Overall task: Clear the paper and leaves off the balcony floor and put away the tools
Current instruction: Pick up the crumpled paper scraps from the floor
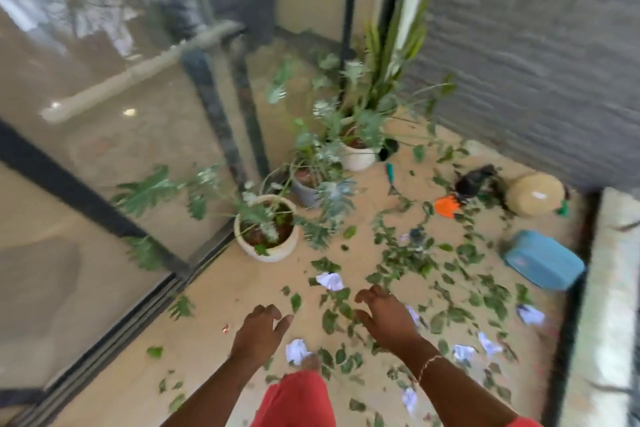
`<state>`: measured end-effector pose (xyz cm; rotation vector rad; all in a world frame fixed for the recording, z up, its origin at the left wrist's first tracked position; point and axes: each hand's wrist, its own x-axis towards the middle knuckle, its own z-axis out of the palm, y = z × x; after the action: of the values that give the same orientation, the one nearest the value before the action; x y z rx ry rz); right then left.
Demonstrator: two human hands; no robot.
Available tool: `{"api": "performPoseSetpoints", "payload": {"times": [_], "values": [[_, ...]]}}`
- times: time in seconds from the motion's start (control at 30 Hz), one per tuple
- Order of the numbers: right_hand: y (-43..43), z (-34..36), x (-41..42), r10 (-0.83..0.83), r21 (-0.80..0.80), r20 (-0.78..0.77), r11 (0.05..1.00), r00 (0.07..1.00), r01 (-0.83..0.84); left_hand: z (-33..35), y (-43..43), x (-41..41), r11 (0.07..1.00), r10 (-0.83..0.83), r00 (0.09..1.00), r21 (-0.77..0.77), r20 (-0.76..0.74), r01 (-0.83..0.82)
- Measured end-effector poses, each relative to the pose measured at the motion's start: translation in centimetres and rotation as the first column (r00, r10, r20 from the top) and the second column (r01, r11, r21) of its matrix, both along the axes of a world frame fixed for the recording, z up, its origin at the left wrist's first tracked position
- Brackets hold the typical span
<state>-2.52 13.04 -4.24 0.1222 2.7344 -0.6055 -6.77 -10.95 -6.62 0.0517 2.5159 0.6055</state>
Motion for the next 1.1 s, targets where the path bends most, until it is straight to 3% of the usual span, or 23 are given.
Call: {"api": "performPoseSetpoints", "payload": {"times": [0.27,0.63,0.9,1.1], "values": [[11.4,0.6,-0.3,-0.197,0.061,0.049,0.979,0.979,0.193,0.5,12.0,-6.7,0.953,-0.3,0.953,0.052,0.037,0.298],[28.8,1.6,-6.2,-0.213,0.134,0.05,0.97,0.976,0.205,-1.2,27.6,-16.0,0.965,-0.255,0.953,0.113,0.165,0.238],[37.0,1.1,-8.6,-0.364,0.099,0.036,0.928,0.931,0.359,-0.4,37.7,-19.7,0.95,-0.286,0.944,0.178,0.164,0.256],[42.4,-1.1,-12.8,-0.31,0.072,0.094,0.95,0.946,0.304,-1.5,41.8,-22.0,0.972,-0.199,0.968,0.153,0.155,0.176]]}}
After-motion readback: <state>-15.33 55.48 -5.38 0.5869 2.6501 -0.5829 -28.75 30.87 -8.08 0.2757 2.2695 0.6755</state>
